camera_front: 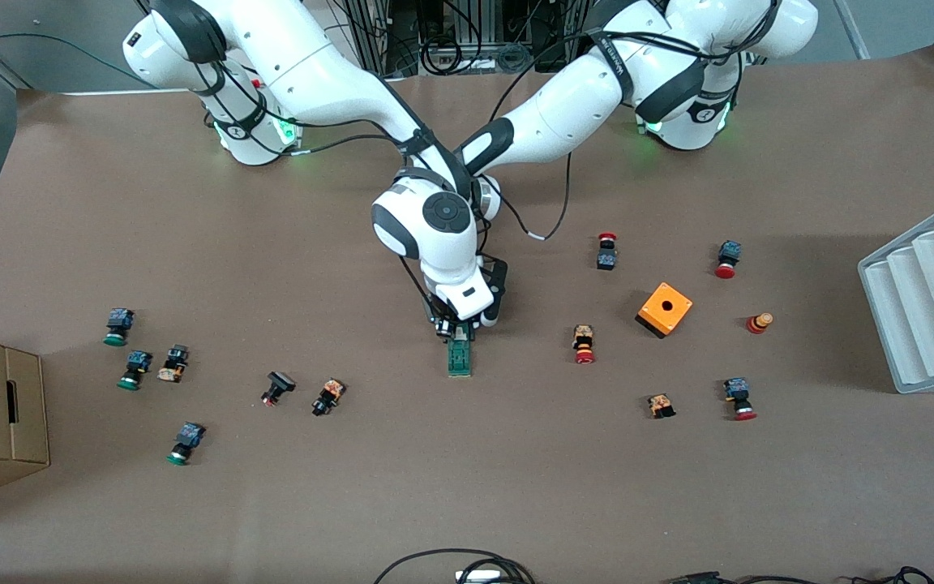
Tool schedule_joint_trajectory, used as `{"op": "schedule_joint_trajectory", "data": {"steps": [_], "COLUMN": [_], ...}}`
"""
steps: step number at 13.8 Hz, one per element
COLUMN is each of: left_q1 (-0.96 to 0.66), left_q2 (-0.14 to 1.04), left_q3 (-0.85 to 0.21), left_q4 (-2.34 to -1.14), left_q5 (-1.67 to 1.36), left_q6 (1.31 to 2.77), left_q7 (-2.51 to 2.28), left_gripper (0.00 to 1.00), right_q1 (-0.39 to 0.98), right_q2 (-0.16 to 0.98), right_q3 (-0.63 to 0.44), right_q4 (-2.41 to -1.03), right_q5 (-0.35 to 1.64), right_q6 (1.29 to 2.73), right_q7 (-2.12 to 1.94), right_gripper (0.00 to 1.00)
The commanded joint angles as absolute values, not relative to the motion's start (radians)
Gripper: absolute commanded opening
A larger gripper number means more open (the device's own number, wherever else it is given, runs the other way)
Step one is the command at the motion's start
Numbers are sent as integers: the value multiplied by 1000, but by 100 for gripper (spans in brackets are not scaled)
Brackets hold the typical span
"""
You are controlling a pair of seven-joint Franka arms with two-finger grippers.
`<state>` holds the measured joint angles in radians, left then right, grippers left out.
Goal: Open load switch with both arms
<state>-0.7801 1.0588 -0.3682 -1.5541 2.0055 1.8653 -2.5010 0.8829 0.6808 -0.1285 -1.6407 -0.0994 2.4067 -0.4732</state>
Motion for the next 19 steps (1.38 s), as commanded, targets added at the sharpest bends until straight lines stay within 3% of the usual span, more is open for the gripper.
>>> {"op": "schedule_joint_trajectory", "data": {"steps": [1,19], "left_q1": [-781,-781], "left_q2": [1106,1106], "left_q3": [-373,-373], "left_q4": [-1526,-1526], "left_q5": [2000,2000], "left_q6": [1914,1914], "left_q7": [-2517,-2517], "left_gripper": [59,59], "right_q1": [893,897], "right_q2": [703,735], "right_q3": [-120,-120], "right_q4": [-1654,-1652], "right_q5": [-133,-161], "right_q6": [2431,2453], "right_q7": [-436,-416], "right_gripper": [43,38]}}
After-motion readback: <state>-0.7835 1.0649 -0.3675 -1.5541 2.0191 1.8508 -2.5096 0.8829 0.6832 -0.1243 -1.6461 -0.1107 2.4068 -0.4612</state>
